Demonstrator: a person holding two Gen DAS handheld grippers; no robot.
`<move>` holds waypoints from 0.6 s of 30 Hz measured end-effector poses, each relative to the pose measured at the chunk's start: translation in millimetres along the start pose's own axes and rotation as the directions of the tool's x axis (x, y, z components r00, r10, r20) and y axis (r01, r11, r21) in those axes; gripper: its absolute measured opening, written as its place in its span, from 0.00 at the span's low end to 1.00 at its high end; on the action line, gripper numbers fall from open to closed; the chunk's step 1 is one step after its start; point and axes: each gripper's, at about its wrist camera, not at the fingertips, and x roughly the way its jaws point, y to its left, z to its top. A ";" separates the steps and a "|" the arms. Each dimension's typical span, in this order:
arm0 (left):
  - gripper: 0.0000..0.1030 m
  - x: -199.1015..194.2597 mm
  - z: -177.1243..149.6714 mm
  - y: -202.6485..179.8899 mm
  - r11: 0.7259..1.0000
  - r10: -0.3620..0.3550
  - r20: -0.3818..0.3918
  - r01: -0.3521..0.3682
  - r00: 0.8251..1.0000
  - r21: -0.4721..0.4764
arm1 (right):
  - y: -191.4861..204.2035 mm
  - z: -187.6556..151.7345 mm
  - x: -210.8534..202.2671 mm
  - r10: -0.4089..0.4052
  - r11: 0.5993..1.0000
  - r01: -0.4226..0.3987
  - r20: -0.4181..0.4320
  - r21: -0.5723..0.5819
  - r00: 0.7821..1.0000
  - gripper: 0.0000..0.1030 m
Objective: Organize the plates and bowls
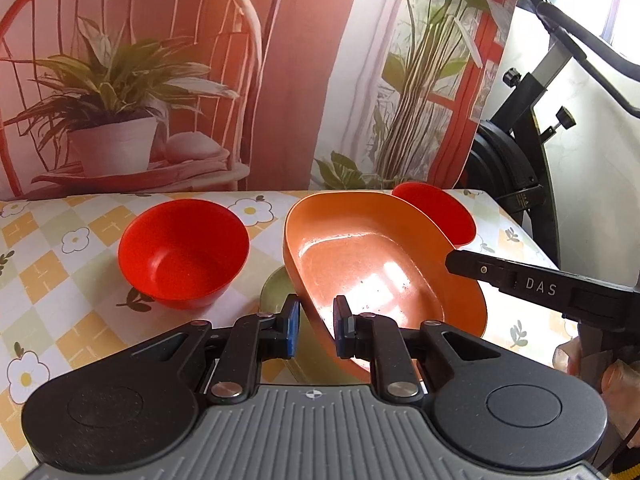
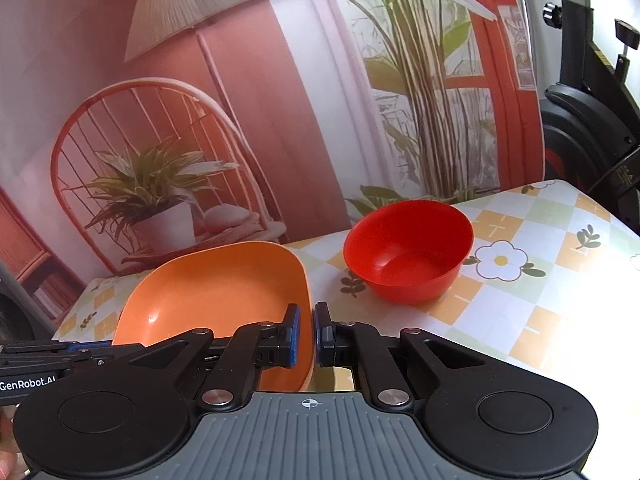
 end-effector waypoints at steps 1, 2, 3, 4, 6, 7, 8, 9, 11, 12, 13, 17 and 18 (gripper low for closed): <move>0.18 5.8 -1.3 -0.2 1.000 0.002 -0.011 -0.002 1.000 0.000 | -1.7 -1.3 4.0 -0.005 1.000 0.005 -0.008 -0.005 1.000 0.07; 0.18 10.4 -4.0 2.0 1.000 0.002 -0.022 -0.002 1.000 -0.001 | -1.9 -2.6 7.8 -0.012 1.000 0.011 -0.014 -0.012 1.000 0.07; 0.18 15.0 -6.2 2.6 1.000 0.004 -0.030 -0.004 1.000 0.000 | -1.7 -4.0 11.1 -0.018 1.000 0.017 -0.019 -0.022 1.000 0.07; 0.18 19.8 -8.5 4.0 1.000 0.008 -0.041 -0.008 0.999 0.000 | -1.3 -5.9 15.1 -0.023 0.999 0.023 -0.026 -0.031 0.999 0.07; 0.18 27.4 -12.8 7.0 1.000 0.013 -0.063 -0.013 0.998 -0.002 | -1.9 -9.0 21.3 -0.030 0.999 0.029 -0.038 -0.036 0.999 0.07; 0.18 29.3 -14.5 7.7 1.000 0.014 -0.069 -0.015 0.998 -0.003 | -2.5 -9.6 23.9 -0.032 0.999 0.031 -0.045 -0.035 0.998 0.07; 0.18 30.6 -16.0 8.1 1.000 0.016 -0.074 -0.016 0.997 -0.001 | -3.4 -10.6 26.0 -0.034 0.999 0.032 -0.050 -0.034 0.998 0.07; 0.18 31.5 -17.1 8.4 1.000 0.018 -0.077 -0.018 0.997 0.004 | -4.1 -11.6 27.5 -0.033 0.999 0.032 -0.052 -0.033 0.998 0.07; 0.18 33.1 -18.3 7.7 1.000 0.023 -0.079 -0.021 0.997 0.023 | -4.6 -12.2 29.2 -0.030 0.999 0.029 -0.052 -0.034 0.998 0.07; 0.18 33.6 -18.2 7.2 0.999 0.023 -0.080 -0.021 0.997 0.030 | -4.7 -12.1 29.6 -0.029 0.999 0.027 -0.054 -0.035 0.998 0.07; 0.18 33.6 -18.4 7.4 0.999 0.023 -0.082 -0.020 0.996 0.033 | -4.2 -12.1 30.1 -0.029 0.999 0.027 -0.055 -0.035 0.998 0.07; 0.18 31.9 -18.7 8.4 0.999 0.025 -0.084 -0.023 0.996 0.031 | -2.5 -13.3 31.9 -0.032 0.999 0.029 -0.067 -0.040 0.997 0.07; 0.18 31.4 -19.2 7.7 0.999 0.026 -0.083 -0.023 0.996 0.033 | -2.1 -14.0 32.5 -0.033 0.999 0.030 -0.069 -0.040 0.997 0.07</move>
